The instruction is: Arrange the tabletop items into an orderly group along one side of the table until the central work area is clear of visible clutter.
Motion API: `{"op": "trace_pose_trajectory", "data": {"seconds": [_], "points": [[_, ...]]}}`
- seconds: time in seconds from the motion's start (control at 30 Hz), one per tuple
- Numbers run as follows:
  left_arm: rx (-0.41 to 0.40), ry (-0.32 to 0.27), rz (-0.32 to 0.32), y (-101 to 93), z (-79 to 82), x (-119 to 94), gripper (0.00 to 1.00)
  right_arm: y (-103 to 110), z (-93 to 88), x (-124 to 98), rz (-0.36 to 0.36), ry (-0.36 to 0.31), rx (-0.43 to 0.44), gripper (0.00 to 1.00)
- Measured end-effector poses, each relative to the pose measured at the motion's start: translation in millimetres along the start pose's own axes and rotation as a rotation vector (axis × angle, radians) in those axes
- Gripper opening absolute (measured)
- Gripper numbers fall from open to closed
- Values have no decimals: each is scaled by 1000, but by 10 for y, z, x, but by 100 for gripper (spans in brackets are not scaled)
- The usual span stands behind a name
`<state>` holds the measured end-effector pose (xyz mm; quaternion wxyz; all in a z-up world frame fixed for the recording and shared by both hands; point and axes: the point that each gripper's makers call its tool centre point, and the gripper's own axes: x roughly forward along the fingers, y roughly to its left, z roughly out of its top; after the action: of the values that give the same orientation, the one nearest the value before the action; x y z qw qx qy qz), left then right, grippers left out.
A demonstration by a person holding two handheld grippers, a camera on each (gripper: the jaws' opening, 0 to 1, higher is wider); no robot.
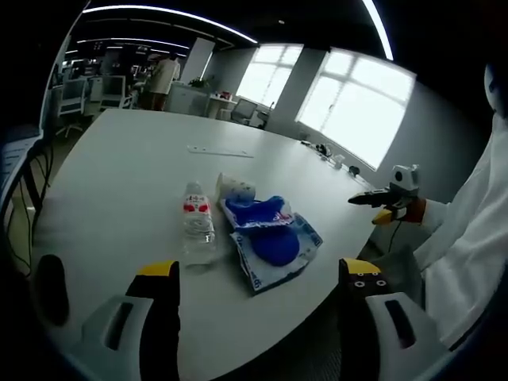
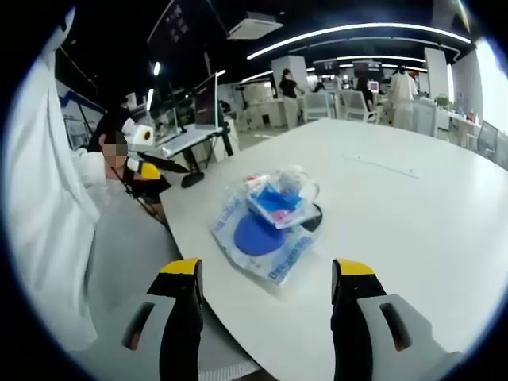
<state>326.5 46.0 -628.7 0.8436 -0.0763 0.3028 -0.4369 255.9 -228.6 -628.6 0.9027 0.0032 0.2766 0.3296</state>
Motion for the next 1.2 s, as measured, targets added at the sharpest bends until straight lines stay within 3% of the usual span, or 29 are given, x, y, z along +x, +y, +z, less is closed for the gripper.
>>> {"op": "trace_pose_trajectory", "data": {"seconds": [1.2], "points": [[27,-5,-10,72,158,140,82,-86,72,57,-2,-2,1,63]]}}
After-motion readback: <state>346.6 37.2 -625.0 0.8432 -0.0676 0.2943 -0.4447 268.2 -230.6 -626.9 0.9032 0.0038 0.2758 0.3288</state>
